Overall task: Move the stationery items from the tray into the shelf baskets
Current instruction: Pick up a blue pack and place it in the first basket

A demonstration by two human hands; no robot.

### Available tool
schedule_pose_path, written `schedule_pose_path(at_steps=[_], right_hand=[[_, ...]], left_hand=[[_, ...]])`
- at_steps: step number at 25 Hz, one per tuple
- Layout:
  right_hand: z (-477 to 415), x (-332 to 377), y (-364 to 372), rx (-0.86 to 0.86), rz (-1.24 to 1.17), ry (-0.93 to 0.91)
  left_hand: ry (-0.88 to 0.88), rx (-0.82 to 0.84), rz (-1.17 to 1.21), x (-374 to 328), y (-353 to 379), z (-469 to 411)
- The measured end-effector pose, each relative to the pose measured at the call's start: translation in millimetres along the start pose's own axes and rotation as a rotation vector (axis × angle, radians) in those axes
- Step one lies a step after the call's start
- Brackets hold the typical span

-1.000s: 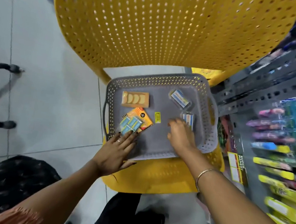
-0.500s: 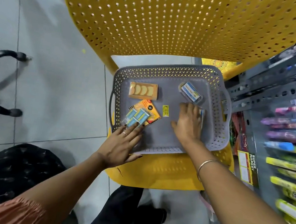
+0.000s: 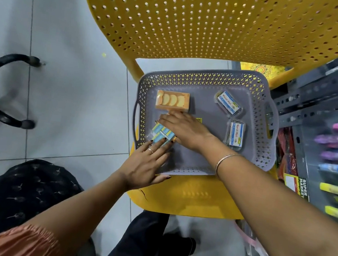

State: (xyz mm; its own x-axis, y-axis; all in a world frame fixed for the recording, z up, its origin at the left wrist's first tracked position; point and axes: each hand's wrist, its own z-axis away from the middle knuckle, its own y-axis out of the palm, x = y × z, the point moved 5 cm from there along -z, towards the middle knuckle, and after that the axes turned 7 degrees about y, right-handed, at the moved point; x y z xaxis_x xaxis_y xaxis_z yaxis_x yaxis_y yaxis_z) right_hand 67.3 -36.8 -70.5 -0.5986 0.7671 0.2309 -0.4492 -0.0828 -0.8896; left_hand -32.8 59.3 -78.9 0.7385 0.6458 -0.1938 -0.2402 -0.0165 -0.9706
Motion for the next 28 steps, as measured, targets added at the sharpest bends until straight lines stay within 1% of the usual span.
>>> schedule_pose_path(at_steps=[4, 6, 8, 11, 14, 17, 22, 25, 28], right_hand=[[-3.3, -3.0, -1.1, -0.022, 0.028, -0.003], [-0.9, -7.6, -0.5, -0.004, 0.03, 0.027], [8.7, -17.9, -3.5, 0.01, 0.002, 0.098], [37.3, -40.1, -27.1, -0.057, -0.095, 0.249], [77.0, -64.5, -71.0, -0.191, -0.203, 0.452], [124.7, -78.4, -131.9, -0.399, -0.308, 0.615], [219.4, -71.6, -262.3, -0.679, -0.34, 0.724], [282.1, -62.5, -331.9, -0.793, -0.371, 0.795], [351.1, -59.2, -384.6, -0.89, -0.387, 0.88]], left_hand=[[0.0, 0.005, -0.015, 0.5, 2.8, 0.8], [-0.004, 0.012, -0.017, 0.7, 3.6, 1.6], [-0.015, 0.023, -0.012, 0.3, 3.6, 2.8], [-0.022, 0.04, -0.006, -2.2, -7.5, 1.5], [-0.007, 0.013, 0.002, -5.2, -42.1, -11.6], [0.03, -0.071, 0.001, -9.6, -97.3, -37.1], [0.161, -0.221, -0.063, -32.1, -205.5, -99.7], [0.262, -0.328, -0.109, -63.2, -270.6, -143.7], [0.38, -0.414, -0.122, -107.8, -324.8, -184.2]])
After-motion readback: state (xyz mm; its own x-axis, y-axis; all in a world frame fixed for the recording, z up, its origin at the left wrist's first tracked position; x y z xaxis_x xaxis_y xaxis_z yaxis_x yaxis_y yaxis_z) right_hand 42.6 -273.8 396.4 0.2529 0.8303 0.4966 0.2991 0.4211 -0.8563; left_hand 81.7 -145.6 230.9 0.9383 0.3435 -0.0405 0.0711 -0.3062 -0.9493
